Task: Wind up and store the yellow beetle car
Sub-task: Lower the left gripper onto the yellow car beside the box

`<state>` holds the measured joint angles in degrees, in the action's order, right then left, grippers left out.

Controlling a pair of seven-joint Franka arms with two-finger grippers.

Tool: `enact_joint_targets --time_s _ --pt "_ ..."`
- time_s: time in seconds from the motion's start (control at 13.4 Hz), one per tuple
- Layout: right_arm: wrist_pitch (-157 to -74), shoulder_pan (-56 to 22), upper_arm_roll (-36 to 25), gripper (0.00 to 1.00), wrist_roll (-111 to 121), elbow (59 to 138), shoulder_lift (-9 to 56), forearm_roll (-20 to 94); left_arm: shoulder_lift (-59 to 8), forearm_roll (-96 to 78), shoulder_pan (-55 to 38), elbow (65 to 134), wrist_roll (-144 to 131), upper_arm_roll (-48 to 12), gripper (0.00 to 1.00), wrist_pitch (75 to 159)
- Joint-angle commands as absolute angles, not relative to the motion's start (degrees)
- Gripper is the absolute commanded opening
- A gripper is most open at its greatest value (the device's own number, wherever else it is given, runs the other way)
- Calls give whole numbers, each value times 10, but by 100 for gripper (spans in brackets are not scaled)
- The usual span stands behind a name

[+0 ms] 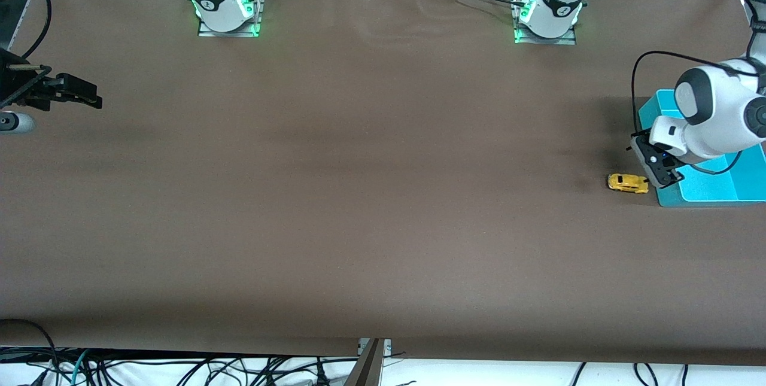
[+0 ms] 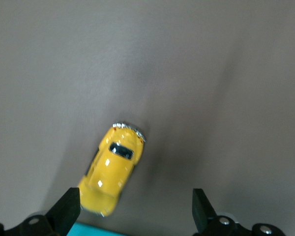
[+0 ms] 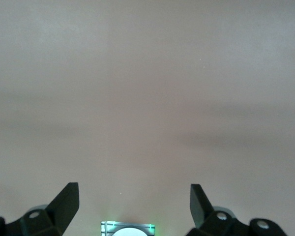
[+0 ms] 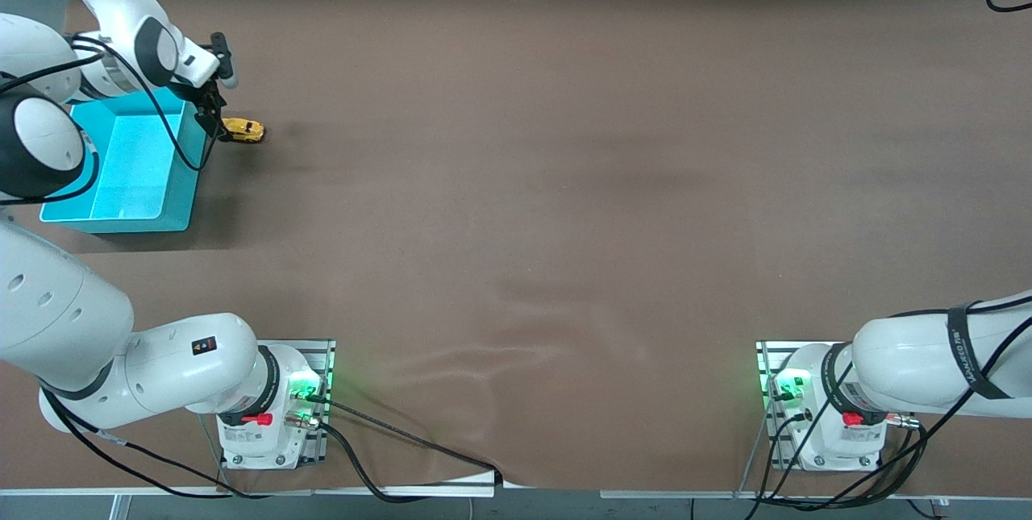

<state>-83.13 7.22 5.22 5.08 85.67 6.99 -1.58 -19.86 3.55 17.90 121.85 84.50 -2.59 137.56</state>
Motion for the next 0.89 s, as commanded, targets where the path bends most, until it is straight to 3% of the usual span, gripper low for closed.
enact_joint_targets --time_s 0.0,0.67,0.75,0.82 --pt "-837 57 34 100 40 881 47 -20 -216 47 183 1213 925 -29 100 1410" --pt "-840 55 33 100 47 873 69 -27 -273 48 202 1211 956 -29 99 1482" --pt "-840 58 33 100 49 873 70 -26 -277 48 203 1210 956 -29 95 1482" --pt "-840 59 33 100 49 871 71 -25 -279 48 203 1210 956 -29 83 1482"
